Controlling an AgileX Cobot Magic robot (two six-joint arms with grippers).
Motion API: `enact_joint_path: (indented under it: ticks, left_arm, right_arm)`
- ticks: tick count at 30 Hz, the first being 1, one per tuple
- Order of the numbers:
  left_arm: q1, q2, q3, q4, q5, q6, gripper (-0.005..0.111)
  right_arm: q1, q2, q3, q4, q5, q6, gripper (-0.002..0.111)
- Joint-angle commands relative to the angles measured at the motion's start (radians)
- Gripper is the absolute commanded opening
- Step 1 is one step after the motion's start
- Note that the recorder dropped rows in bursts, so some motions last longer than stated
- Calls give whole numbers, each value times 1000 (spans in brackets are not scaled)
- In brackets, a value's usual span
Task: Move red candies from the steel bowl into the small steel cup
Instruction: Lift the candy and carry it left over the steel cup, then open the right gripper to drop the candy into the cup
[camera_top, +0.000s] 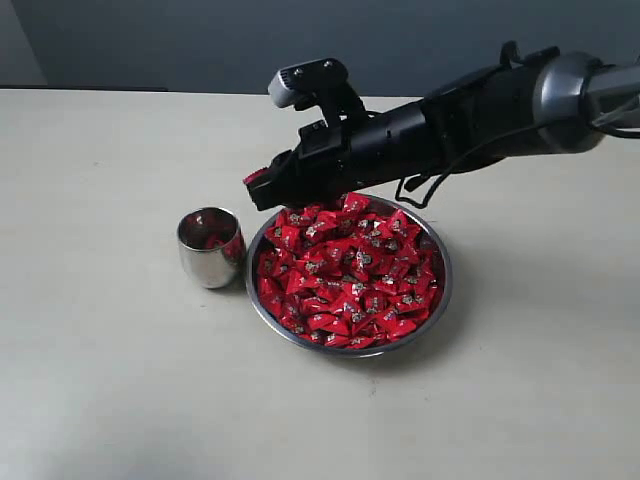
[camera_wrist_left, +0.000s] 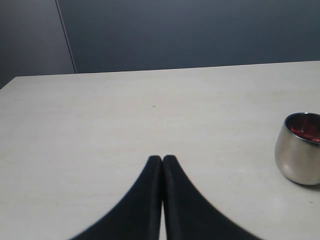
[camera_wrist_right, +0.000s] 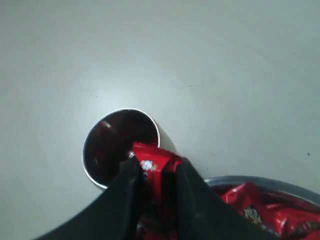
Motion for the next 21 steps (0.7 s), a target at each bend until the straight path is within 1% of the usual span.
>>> enact_joint_path:
  ticks: [1, 4, 8, 16, 21]
  left_arm:
    - [1, -4, 4, -2, -2, -1, 0]
    - [1, -4, 4, -2, -2, -1, 0]
    - [1, -4, 4, -2, -2, -1, 0]
    - [1, -4, 4, -2, -2, -1, 0]
    - [1, -4, 4, -2, -2, -1, 0]
  right_arm:
    - [28, 51, -76, -22, 46, 0, -1]
    - [63, 90, -127, -45, 50, 37, -1]
    - [97, 148, -202, -179, 65, 164, -1]
    - [97, 155, -217, -222, 71, 209, -1]
    - [97, 155, -217, -222, 40, 209, -1]
